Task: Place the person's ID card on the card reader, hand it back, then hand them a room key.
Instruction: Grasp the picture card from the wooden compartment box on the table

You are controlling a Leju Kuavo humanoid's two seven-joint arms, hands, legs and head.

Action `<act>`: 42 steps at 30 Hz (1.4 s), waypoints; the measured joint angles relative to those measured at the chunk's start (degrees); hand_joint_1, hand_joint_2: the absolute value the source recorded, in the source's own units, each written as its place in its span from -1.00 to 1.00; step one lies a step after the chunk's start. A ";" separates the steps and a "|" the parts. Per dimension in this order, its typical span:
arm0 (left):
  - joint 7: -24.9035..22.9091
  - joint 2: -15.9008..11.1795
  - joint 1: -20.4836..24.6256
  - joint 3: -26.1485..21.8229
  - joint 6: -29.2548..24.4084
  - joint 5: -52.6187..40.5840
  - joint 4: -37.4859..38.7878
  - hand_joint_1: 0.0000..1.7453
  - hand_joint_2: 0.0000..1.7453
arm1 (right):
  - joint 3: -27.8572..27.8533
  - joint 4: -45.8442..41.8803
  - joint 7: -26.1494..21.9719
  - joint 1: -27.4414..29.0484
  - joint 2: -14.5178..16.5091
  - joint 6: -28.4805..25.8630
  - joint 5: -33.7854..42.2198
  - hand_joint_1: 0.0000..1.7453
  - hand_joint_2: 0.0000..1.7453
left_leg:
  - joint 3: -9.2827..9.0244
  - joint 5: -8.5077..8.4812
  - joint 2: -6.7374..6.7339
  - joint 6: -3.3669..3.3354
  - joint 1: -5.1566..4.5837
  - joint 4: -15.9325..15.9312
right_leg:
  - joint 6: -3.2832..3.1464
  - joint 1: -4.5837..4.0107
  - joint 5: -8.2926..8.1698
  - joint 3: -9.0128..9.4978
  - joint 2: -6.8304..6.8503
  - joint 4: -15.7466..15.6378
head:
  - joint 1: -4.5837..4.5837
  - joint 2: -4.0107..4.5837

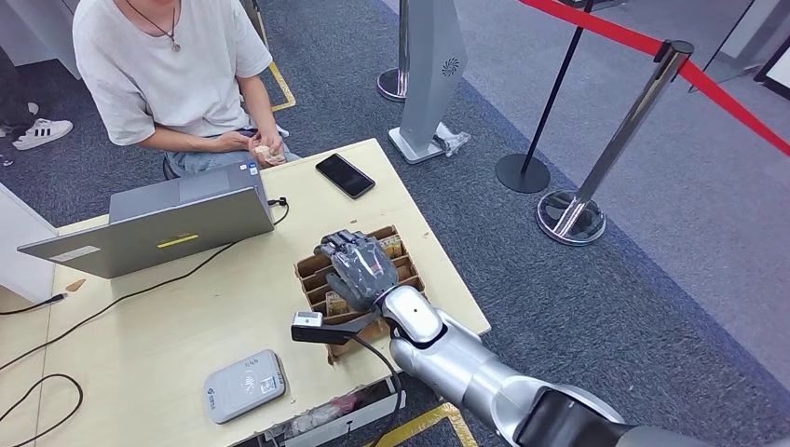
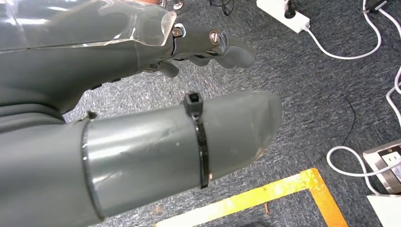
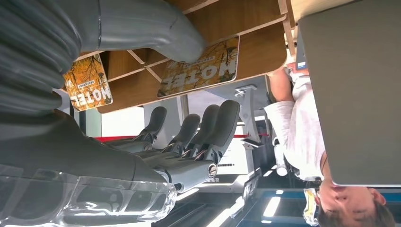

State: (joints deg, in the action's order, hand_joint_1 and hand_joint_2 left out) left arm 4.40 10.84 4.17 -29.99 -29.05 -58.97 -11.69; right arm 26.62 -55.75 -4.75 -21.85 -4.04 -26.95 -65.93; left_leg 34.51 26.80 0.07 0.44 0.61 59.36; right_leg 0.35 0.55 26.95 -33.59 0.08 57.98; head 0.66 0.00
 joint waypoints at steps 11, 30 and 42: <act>0.01 0.00 0.00 0.00 -0.10 -0.16 0.00 -1.00 -1.00 | -0.52 1.41 -0.05 -0.11 0.00 -0.44 0.06 0.58 1.00 | 0.00 0.00 0.00 0.00 0.00 0.00 | 0.00 0.00 0.00 0.00 0.00 0.00 | -0.01 0.00; -0.01 0.00 0.01 0.00 -0.09 -0.45 0.00 -1.00 -1.00 | -0.96 2.16 -1.19 -0.22 0.00 -2.25 1.03 1.00 1.00 | 0.00 0.00 0.00 0.00 0.00 0.00 | 0.00 0.00 0.00 0.00 0.00 0.00 | 0.00 0.00; -0.08 0.00 0.16 0.08 0.09 -1.41 0.00 -1.00 -1.00 | -1.21 -8.04 -1.83 -1.08 -0.99 -3.48 1.47 1.00 1.00 | 0.01 0.00 -0.01 0.00 0.00 0.00 | 0.00 0.00 0.00 -0.02 -0.01 0.01 | -0.01 0.00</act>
State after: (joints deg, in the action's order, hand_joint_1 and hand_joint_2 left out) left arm 4.32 10.84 4.33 -29.91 -28.96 -60.38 -11.69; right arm 25.40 -63.79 -6.58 -22.93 -5.04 -30.43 -64.46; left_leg 34.52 26.79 0.06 0.45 0.61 59.37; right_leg 0.34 0.55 26.95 -33.61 0.07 57.99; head 0.64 0.00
